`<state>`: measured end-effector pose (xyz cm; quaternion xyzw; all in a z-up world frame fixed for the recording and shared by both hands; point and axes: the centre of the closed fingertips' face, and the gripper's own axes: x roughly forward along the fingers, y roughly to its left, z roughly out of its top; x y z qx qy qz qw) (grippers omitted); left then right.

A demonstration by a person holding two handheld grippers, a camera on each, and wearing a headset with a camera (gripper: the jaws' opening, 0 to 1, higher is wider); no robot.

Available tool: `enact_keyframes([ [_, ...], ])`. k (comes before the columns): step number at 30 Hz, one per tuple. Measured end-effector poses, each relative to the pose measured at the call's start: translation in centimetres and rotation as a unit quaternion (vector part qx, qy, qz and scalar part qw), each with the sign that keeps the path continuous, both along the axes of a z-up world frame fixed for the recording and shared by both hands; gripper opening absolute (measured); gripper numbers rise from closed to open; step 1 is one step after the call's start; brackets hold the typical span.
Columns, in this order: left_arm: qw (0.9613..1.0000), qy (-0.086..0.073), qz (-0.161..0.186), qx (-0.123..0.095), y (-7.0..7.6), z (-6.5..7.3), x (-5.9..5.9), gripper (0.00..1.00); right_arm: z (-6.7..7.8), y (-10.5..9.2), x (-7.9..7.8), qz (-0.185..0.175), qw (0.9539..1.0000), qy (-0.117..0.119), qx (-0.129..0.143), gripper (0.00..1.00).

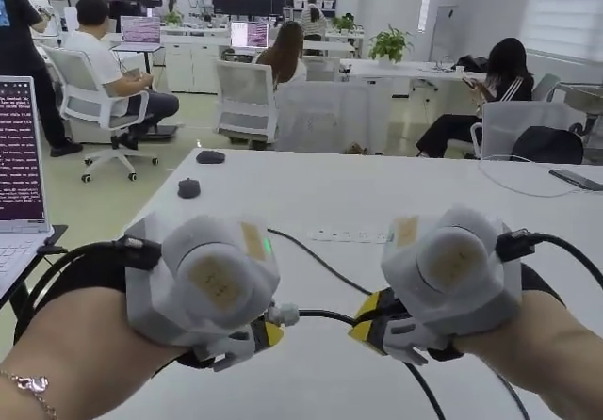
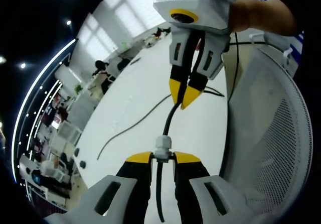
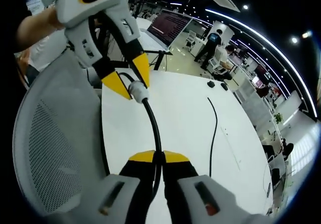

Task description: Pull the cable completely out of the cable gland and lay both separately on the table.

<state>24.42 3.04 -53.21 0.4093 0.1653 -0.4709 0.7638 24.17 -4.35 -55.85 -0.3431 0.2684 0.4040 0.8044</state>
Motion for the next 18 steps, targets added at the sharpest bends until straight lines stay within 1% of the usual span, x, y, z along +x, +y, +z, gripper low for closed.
enact_keyframes([
  [3, 1.0000, 0.002, 0.001, -0.002, 0.0, -0.1, -0.1, 0.16, -0.5, -1.0, 0.1, -0.014, 0.9999, 0.007, -0.004, 0.03],
  [5, 1.0000, 0.002, 0.000, -0.001, 0.0, -0.1, 0.0, 0.16, -0.8, -1.5, 0.1, -0.026, 0.9995, 0.011, -0.014, 0.05],
  [6, 1.0000, 0.002, 0.000, -0.001, -0.1, -0.1, -0.1, 0.16, -0.8, -1.4, 0.1, -0.025, 0.9995, 0.010, -0.017, 0.09],
  [7, 1.0000, 0.001, 0.000, 0.001, -0.1, -0.2, 0.0, 0.16, -0.7, -1.2, 0.1, -0.022, 0.9995, 0.006, -0.023, 0.16],
  [8, 1.0000, -0.001, -0.001, 0.004, -0.2, -0.2, -0.1, 0.16, -0.3, -0.7, 0.2, -0.011, 0.9996, -0.006, -0.027, 0.21],
  [9, 1.0000, -0.002, -0.002, 0.005, -0.2, -0.3, -0.1, 0.16, 0.0, -0.1, 0.2, -0.001, 0.9996, -0.014, -0.026, 0.23],
  [12, 1.0000, -0.002, -0.004, 0.005, -0.5, -0.3, -0.2, 0.16, 1.1, 2.4, 0.2, 0.040, 0.9977, -0.045, -0.030, 0.23],
  [14, 1.0000, -0.003, -0.005, 0.004, -0.6, -0.2, -0.2, 0.16, 1.3, 3.9, 0.0, 0.059, 0.9967, -0.051, -0.021, 0.24],
  [15, 1.0000, -0.003, -0.006, 0.003, -0.6, -0.2, -0.2, 0.16, 1.2, 4.5, -0.2, 0.063, 0.9969, -0.045, -0.016, 0.24],
  [17, 1.0000, -0.004, -0.007, 0.002, -0.7, -0.2, -0.2, 0.16, 0.8, 5.0, -0.1, 0.065, 0.9969, -0.042, -0.013, 0.21],
  [18, 1.0000, -0.005, -0.007, 0.002, -0.7, -0.2, -0.3, 0.16, 0.7, 5.1, 0.0, 0.067, 0.9966, -0.045, -0.014, 0.19],
])
